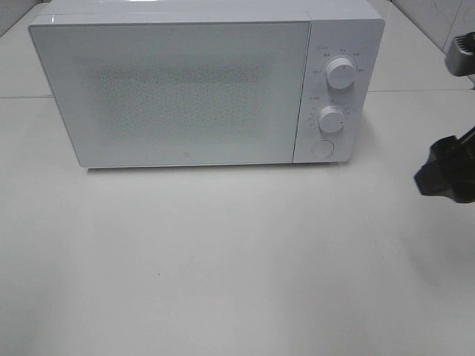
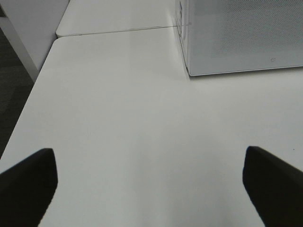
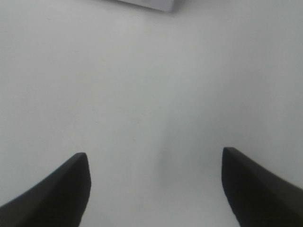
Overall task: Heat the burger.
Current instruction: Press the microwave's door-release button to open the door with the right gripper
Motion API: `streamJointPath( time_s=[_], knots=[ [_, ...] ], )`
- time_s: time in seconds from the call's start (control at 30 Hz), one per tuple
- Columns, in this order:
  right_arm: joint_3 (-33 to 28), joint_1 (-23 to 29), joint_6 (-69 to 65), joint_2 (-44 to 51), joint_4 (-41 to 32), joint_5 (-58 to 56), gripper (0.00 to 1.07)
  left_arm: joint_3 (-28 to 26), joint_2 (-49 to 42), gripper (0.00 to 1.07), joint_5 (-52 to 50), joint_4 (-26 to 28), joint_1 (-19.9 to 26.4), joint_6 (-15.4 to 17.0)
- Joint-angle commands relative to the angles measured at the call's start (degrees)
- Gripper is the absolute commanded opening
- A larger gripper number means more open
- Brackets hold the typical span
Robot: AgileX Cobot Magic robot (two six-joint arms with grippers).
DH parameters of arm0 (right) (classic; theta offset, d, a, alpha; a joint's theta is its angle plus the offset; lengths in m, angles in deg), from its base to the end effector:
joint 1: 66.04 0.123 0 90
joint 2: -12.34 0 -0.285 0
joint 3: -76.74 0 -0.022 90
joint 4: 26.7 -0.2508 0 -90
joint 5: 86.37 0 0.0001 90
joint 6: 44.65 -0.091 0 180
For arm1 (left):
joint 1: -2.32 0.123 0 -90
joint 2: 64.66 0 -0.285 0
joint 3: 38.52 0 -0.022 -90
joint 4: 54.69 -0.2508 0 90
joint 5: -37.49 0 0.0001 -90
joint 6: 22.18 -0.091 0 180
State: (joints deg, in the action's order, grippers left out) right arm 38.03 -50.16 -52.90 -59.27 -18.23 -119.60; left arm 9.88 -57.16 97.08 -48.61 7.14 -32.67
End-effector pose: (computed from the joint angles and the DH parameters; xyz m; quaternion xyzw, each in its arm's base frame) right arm 0.2012 0.0496 0.2542 -0.1089 0.9421 0.0087 0.3171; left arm -0.0046 -0.0087 0.2801 0.0435 0.8434 0.0185 0.5352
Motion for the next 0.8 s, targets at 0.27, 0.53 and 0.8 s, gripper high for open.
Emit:
streamJointPath(
  time_s=[0.27, 0.53, 0.8],
  knots=[
    [1.55, -12.55, 4.01, 8.14, 0.63, -16.16, 0.76, 0.17, -1.15, 1.01, -0.23, 0.0, 0.06, 0.4],
    [-3.78, -12.55, 3.21, 32.37, -2.06, -26.18, 0.76, 0.17, -1.15, 1.01, -0.23, 0.0, 0.06, 0.4],
    [-7.85, -12.55, 10.2, 52.88, -3.9, -26.3, 0.76, 0.17, -1.15, 1.01, -0.23, 0.0, 0.06, 0.4]
  ],
)
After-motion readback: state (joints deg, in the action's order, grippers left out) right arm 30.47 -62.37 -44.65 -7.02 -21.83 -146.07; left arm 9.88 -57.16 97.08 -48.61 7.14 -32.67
